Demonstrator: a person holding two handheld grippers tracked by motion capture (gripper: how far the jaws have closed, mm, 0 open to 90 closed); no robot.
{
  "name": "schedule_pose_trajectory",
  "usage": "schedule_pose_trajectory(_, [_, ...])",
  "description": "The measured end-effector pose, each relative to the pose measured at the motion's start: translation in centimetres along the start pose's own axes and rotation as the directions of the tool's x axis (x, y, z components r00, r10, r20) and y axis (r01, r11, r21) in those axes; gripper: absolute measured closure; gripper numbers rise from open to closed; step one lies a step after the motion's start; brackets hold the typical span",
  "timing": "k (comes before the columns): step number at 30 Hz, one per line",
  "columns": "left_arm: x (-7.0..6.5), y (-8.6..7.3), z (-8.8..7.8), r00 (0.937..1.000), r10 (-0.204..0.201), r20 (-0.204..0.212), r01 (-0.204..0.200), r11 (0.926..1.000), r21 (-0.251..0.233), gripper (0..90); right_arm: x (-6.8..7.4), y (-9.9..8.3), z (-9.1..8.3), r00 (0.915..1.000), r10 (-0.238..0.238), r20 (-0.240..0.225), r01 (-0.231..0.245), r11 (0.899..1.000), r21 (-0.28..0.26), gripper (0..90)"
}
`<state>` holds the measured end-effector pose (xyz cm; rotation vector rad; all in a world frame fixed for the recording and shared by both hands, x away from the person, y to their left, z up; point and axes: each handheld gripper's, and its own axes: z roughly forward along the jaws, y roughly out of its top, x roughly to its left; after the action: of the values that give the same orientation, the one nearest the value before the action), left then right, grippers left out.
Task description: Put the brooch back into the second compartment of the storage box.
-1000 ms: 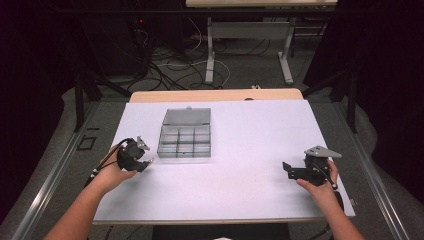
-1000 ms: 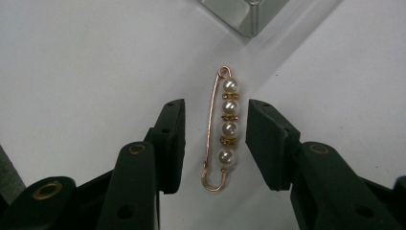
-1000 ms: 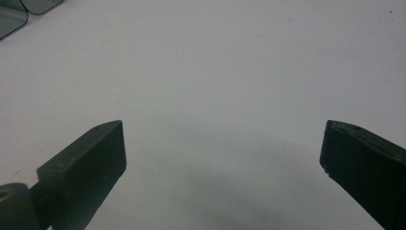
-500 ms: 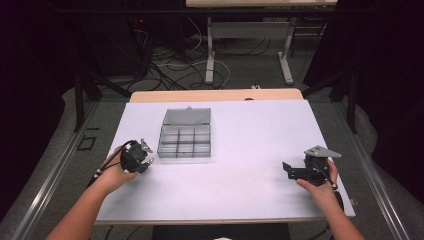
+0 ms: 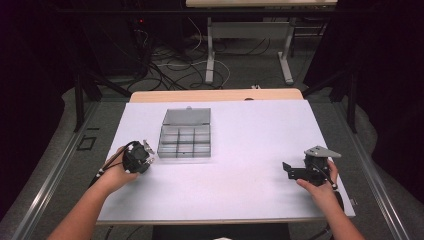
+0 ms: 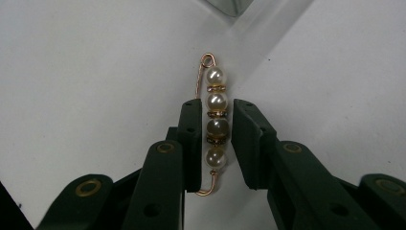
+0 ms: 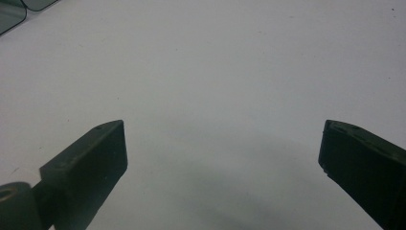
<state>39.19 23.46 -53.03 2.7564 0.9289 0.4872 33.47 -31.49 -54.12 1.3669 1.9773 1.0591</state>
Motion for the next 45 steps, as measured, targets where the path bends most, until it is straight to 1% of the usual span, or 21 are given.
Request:
schedule_pose_trajectory(4, [-0.01, 0.14, 0.04, 1.0000, 0.006, 0.004, -0.006, 1.0000, 0.006, 75.0, 0.00, -0.02, 0.06, 1.0000, -0.004, 0.006, 0.004, 1.000, -0.005, 2.3])
schedule_pose_trajectory(8, [0.03, 0.28, 0.07, 0.9999, 0.016, 0.003, -0.016, 0.9998, 0.014, 75.4, 0.03, -0.01, 0.04, 1.0000, -0.001, 0.005, 0.001, 1.000, -0.004, 2.3])
schedule_pose_trajectory(11, [0.06, 0.37, 0.09, 0.9998, 0.019, 0.011, -0.020, 0.9996, 0.018, 76.2, 0.03, 0.00, 0.00, 1.0000, -0.003, -0.001, 0.003, 1.000, 0.000, 2.4])
schedule_pose_trajectory(13, [0.05, 0.43, 0.13, 0.9997, 0.024, 0.011, -0.024, 0.9995, 0.020, 77.4, 0.04, -0.01, 0.01, 1.0000, -0.003, 0.005, 0.003, 1.000, -0.001, 2.4])
schedule_pose_trajectory(17, [0.09, 0.46, 0.17, 0.9996, 0.018, 0.020, -0.018, 0.9996, 0.020, 78.3, 0.04, -0.02, 0.01, 1.0000, -0.003, 0.004, 0.003, 1.000, -0.001, 2.4])
schedule_pose_trajectory(21, [0.14, 0.52, 0.13, 0.9995, 0.012, 0.029, -0.012, 0.9994, 0.032, 79.0, 0.05, -0.02, 0.04, 1.0000, -0.003, 0.002, 0.003, 1.000, 0.000, 2.5])
schedule_pose_trajectory(24, [0.15, 0.59, 0.12, 0.9995, 0.017, 0.027, -0.018, 0.9991, 0.039, 79.5, 0.04, -0.01, 0.03, 1.0000, -0.004, -0.006, 0.004, 1.000, 0.002, 2.5])
schedule_pose_trajectory(25, [0.09, 0.65, 0.16, 0.9996, 0.017, 0.025, -0.018, 0.9991, 0.038, 79.5, 0.06, -0.03, 0.08, 1.0000, -0.002, 0.002, 0.002, 1.000, -0.004, 2.5])
schedule_pose_trajectory(29, [0.06, 0.76, 0.16, 0.9995, 0.024, 0.022, -0.025, 0.9988, 0.042, 79.6, 0.07, -0.04, 0.07, 1.0000, -0.002, 0.000, 0.002, 1.000, -0.003, 2.6])
schedule_pose_trajectory(30, [0.03, 0.77, 0.17, 0.9996, 0.024, 0.016, -0.025, 0.9988, 0.043, 79.6, 0.05, -0.03, 0.03, 1.0000, -0.003, -0.007, 0.003, 1.000, 0.002, 2.6])
schedule_pose_trajectory(32, [0.06, 0.79, 0.15, 0.9995, 0.023, 0.022, -0.024, 0.9987, 0.045, 79.7, 0.06, -0.05, 0.09, 1.0000, -0.001, 0.000, 0.001, 1.000, -0.002, 2.6])
schedule_pose_trajectory(37, [0.07, 0.76, 0.13, 0.9999, 0.014, 0.010, -0.014, 0.9989, 0.045, 79.8, -0.01, -0.04, 0.04, 1.0000, -0.001, -0.007, 0.001, 1.000, 0.002, 2.7])
schedule_pose_trajectory(43, [0.13, 0.72, 0.09, 0.9999, 0.010, 0.008, -0.010, 0.9989, 0.045, 80.0, 0.02, -0.04, 0.06, 1.0000, 0.001, -0.008, 0.000, 1.000, 0.005, 2.8])
schedule_pose_trajectory(44, [0.15, 0.70, 0.05, 0.9999, 0.012, 0.005, -0.012, 0.9988, 0.047, 80.0, 0.05, -0.05, 0.06, 1.0000, 0.002, 0.001, -0.002, 1.000, 0.004, 2.8])
schedule_pose_trajectory(45, [0.19, 0.69, 0.02, 0.9999, 0.010, 0.009, -0.011, 0.9989, 0.046, 80.0, 0.01, -0.04, 0.02, 1.0000, 0.002, -0.005, -0.002, 1.000, 0.008, 2.9])
